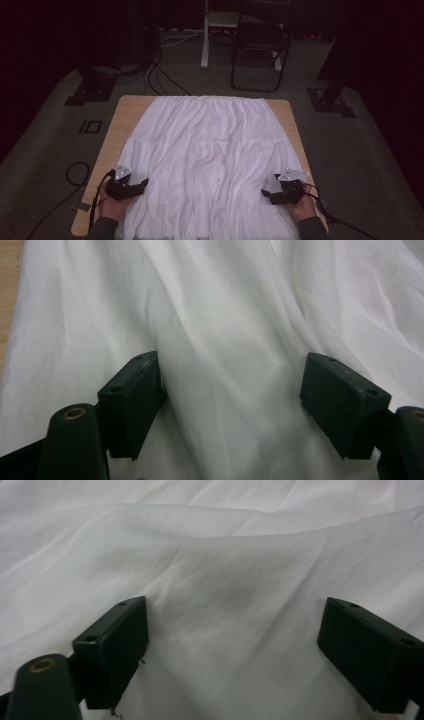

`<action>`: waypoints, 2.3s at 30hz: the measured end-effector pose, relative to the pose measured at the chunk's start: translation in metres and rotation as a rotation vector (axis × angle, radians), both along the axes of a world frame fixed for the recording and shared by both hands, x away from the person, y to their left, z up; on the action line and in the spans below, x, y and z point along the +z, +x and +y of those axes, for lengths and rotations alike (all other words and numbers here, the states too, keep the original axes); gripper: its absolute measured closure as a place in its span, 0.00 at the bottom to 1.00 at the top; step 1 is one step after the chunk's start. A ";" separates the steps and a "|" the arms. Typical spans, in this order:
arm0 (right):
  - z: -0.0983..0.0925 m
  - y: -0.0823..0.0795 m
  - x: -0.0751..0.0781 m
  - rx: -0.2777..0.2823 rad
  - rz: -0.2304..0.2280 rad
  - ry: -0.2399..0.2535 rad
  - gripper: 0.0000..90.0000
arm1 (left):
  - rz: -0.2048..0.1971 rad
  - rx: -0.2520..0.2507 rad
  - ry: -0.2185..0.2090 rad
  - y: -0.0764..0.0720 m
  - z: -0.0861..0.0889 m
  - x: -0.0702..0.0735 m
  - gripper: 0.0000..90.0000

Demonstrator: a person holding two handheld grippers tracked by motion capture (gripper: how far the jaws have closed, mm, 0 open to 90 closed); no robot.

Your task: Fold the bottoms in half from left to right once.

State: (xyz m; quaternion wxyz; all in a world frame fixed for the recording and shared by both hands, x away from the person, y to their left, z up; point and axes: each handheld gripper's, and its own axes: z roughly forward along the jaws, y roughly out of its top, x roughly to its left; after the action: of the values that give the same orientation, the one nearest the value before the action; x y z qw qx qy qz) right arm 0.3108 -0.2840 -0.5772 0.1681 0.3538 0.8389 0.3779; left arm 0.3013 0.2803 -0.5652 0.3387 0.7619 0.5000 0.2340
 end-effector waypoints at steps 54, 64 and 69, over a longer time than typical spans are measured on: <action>-0.001 -0.005 0.001 -0.044 -0.012 0.027 0.35 | -0.001 0.025 0.139 -0.063 0.030 0.015 0.96; -0.018 -0.013 0.017 -0.121 -0.064 0.038 0.38 | -0.094 0.338 0.206 -0.045 0.107 0.046 0.96; -0.015 -0.014 0.017 -0.116 -0.067 0.009 0.37 | -0.094 0.560 0.319 -0.040 0.135 0.050 0.96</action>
State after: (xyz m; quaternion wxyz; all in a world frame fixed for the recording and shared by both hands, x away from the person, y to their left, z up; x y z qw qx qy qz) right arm 0.2970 -0.2990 -0.5606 0.2162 0.3899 0.8092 0.3827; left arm 0.2613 0.4154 -0.5151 0.1605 0.6265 0.6310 0.4284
